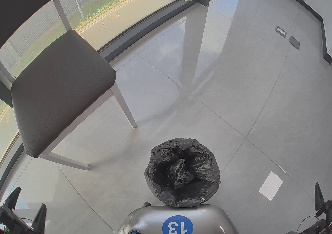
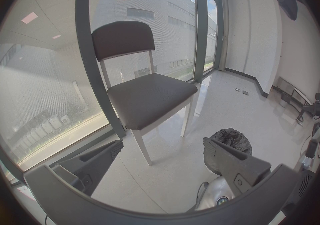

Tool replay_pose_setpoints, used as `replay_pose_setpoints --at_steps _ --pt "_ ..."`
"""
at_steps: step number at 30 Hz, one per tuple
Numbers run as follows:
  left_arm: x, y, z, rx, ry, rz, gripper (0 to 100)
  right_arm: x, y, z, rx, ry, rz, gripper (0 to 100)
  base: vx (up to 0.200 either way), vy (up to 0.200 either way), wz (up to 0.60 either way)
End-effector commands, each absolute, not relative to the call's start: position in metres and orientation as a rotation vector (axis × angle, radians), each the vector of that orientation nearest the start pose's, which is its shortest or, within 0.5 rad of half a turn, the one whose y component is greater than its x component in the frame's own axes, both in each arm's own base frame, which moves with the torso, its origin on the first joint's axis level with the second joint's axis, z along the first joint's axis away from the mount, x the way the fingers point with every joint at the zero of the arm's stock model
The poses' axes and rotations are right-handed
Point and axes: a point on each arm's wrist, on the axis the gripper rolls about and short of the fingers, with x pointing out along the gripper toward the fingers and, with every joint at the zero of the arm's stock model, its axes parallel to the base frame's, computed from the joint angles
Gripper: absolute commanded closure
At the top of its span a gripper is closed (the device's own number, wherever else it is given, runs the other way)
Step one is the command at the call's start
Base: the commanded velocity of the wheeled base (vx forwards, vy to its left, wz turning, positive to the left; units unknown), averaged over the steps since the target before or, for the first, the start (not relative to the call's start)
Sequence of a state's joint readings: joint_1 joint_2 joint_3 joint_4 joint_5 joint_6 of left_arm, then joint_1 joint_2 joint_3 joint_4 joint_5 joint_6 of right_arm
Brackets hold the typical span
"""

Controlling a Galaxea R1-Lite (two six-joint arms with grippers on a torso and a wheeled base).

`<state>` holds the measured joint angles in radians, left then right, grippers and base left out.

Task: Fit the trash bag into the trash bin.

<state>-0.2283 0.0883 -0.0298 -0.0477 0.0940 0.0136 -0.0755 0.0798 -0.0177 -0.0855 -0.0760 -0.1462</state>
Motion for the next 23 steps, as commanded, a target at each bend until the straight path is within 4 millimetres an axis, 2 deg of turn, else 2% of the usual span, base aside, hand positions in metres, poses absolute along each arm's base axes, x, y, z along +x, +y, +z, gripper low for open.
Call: replay_pose_setpoints --at_steps 1,6,9,13,14,16,19,23 --pt "-0.0149 0.0033 0.0780 0.034 0.088 -0.285 0 -0.0162 -0.0010 0.0858 -0.159 0.014 -0.173 0 0.000 0.000 0.00" --pt "-0.0217 0.0070 0.0766 0.021 -0.015 -0.366 0 -0.0162 -0.0010 0.0858 -0.165 0.014 -0.174 0 0.000 0.000 0.00" --pt "-0.0215 0.0078 0.0778 0.005 -0.024 -0.330 0 -0.0162 -0.0010 0.0856 -0.158 0.015 -0.171 0 0.000 0.000 0.00" --pt "-0.0213 0.0083 0.0778 0.005 -0.024 -0.325 0 -0.0161 0.0013 0.0856 -0.126 0.004 -0.069 0 0.000 0.000 0.00" --pt "-0.0213 0.0083 0.0778 0.005 -0.024 -0.325 0 -0.0160 0.0029 0.0856 -0.127 0.000 0.002 0 0.000 0.000 0.00" --pt "-0.0213 0.0083 0.0778 0.005 -0.024 -0.325 0 -0.0160 0.0032 0.0848 -0.131 0.007 0.016 0 0.000 0.000 0.00" --pt "-0.0213 0.0083 0.0778 0.005 -0.024 -0.325 0 -0.0160 0.0023 0.0851 -0.125 0.006 -0.027 0 0.000 0.000 0.00" --pt "-0.0214 0.0079 0.0778 0.005 -0.024 -0.308 0 -0.0164 -0.0018 0.0850 -0.092 0.017 -0.208 0 0.000 0.000 0.00"
